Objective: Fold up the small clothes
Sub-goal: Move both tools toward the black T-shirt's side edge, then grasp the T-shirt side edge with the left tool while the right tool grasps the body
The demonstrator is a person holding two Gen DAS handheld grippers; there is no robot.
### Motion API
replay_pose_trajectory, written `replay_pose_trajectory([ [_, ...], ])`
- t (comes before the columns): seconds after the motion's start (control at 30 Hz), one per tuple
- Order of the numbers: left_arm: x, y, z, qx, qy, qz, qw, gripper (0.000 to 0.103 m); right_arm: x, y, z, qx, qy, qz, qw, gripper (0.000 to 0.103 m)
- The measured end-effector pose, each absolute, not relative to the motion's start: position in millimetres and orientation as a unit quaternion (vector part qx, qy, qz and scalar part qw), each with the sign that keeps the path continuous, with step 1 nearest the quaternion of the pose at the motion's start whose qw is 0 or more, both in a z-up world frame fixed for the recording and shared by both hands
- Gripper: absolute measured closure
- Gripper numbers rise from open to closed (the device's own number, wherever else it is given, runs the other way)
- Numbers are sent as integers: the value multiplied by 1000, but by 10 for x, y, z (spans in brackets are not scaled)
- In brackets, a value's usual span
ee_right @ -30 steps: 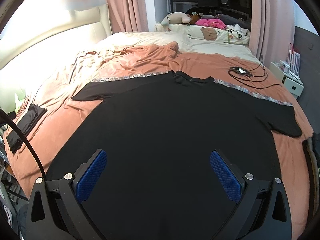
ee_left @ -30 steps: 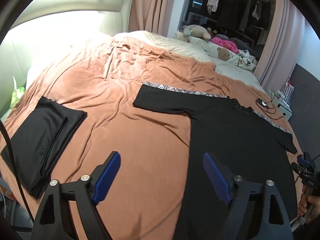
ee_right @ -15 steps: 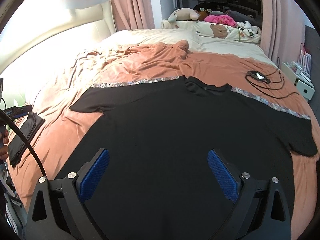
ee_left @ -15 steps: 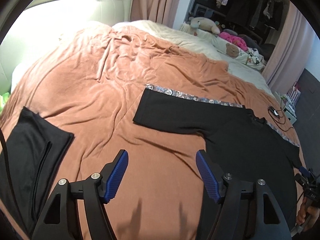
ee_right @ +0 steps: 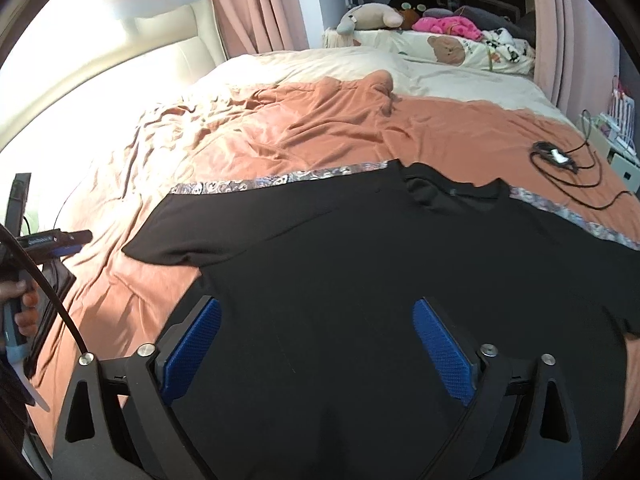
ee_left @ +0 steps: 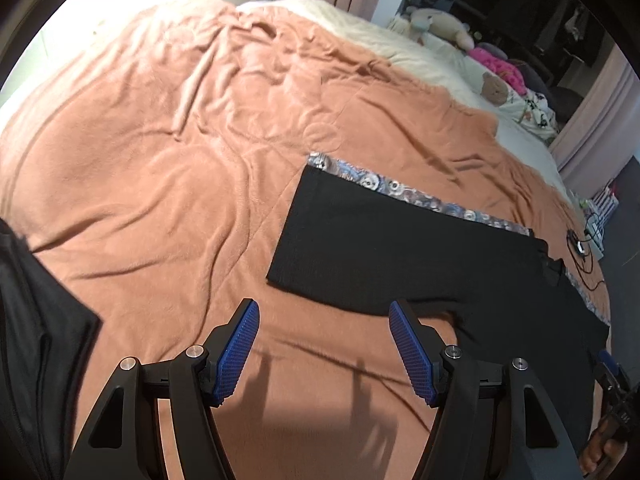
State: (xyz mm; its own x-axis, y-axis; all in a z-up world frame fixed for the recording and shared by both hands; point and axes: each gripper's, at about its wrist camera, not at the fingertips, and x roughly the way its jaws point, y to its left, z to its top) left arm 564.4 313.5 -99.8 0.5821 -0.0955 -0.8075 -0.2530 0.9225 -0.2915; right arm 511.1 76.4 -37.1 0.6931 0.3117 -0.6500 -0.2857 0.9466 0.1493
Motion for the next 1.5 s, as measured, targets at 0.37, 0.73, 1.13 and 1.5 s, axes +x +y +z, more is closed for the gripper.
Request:
replay_pose_trajectory([
  [0.37, 6110, 3353, -1551, -208, 506, 65, 834, 34, 5717, 1241, -666, 53, 395, 168, 902, 13],
  [0.73, 6259, 3421, -1735, -234, 508, 65, 826, 96, 6237, 1642, -891, 111, 455, 153, 870, 28],
  [1.13, 6336, 3308, -1264, -236, 470, 21, 850, 97, 6523, 1840, -1129, 147, 475, 194, 846, 60],
  [1.5, 6482, 3107, -712, -230, 431, -8, 872, 97, 6877, 1978, -1459, 196, 512, 234, 803, 88],
])
